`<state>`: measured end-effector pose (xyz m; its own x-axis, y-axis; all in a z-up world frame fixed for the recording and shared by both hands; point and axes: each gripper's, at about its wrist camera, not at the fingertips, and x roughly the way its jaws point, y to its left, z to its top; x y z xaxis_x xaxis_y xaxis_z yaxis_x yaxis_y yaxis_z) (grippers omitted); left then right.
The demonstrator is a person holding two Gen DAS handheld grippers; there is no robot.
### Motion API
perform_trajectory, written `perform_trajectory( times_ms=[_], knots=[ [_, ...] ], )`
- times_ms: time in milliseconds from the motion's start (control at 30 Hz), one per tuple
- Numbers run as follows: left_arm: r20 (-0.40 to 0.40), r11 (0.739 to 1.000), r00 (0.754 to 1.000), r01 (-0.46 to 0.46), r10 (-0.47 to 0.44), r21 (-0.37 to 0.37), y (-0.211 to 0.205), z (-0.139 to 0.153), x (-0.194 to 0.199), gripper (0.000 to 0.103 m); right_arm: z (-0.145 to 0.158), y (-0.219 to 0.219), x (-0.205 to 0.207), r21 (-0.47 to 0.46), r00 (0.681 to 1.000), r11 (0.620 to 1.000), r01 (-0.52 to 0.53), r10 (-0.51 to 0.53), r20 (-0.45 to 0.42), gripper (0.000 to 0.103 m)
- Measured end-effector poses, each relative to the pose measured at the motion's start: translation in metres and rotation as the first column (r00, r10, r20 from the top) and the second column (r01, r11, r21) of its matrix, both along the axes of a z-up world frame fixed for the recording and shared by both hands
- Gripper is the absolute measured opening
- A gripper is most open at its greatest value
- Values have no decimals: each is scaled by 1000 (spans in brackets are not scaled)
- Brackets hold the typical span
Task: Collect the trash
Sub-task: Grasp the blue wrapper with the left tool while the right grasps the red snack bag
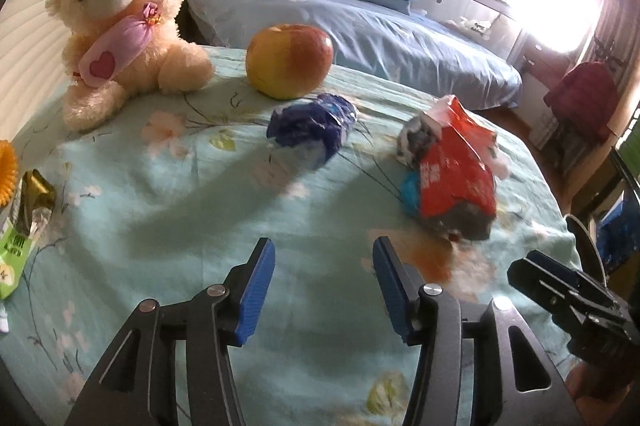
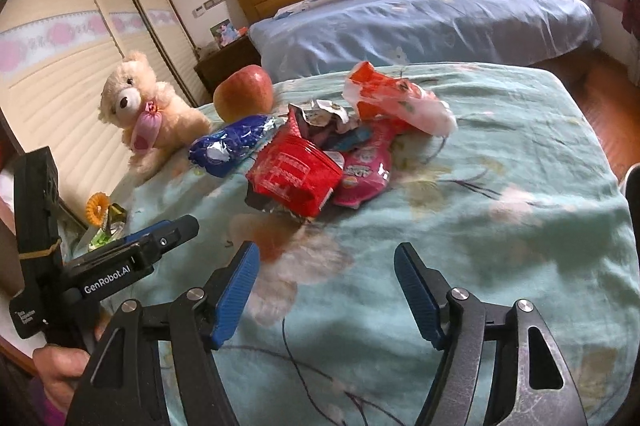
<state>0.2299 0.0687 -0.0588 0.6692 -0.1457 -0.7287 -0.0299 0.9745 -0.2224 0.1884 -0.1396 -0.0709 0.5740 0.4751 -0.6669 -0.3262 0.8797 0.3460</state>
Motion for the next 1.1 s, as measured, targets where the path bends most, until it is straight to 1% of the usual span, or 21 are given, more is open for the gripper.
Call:
perform_trajectory(
  times_ms=[100,200,300,467,533,567,667,733,767,800,833,867,967,1000,1033,1100],
  knots=[
    [3,1000,1000,-2,2,-2,2,-1,12,54,1,6,6,-7,1000,1000,-3,3,5,66],
    [9,1000,1000,-1,1,7,4,0,24,58,2,12,12,-4,1000,1000,-4,4,12,65],
    [8,1000,1000,0,0,12,5,-1,39,59,3,17,19,-7,1000,1000,-6,6,16,63],
    [-5,1000,1000,3,-3,19,4,-8,63,61,-1,28,30,-10,1000,1000,-15,15,7,56],
    [-10,1000,1000,0,0,15,3,-11,71,61,-4,31,34,-12,1000,1000,-18,18,-1,48],
    [-14,1000,1000,-2,2,10,3,-13,74,61,-5,32,37,-11,1000,1000,-21,21,-7,46],
    [-12,1000,1000,-4,4,1,3,-16,82,59,-7,34,40,-10,1000,1000,-23,23,-10,34],
    [-10,1000,1000,-6,6,-4,3,-18,85,54,-7,36,41,-9,999,999,-31,31,-12,21],
    [-13,1000,1000,-6,6,-10,3,-19,87,50,-8,36,42,-10,999,999,-36,36,-12,18],
    [-18,1000,1000,-4,4,-16,3,-20,89,43,-8,37,42,-10,999,999,-41,40,-14,15],
    [-22,1000,1000,-4,3,-21,3,-21,89,41,-8,37,42,-10,999,999,-44,43,-13,10],
    [-24,1000,1000,-5,4,-25,3,-22,91,40,-8,37,42,-8,999,999,-47,47,-13,8],
    [-16,1000,1000,-4,3,-23,2,-22,92,32,-7,36,41,-3,999,999,-52,52,-9,6],
    [-8,1000,1000,1,-1,-21,2,-21,91,19,-7,36,41,-1,999,999,-52,52,-8,5],
    [-4,1000,1000,11,-11,-20,0,-21,90,12,-7,35,40,1,999,999,-52,52,-7,4],
    [6,1000,1000,12,-12,1,-3,-19,86,11,-5,34,39,1,999,999,-50,50,-2,3]
  ],
)
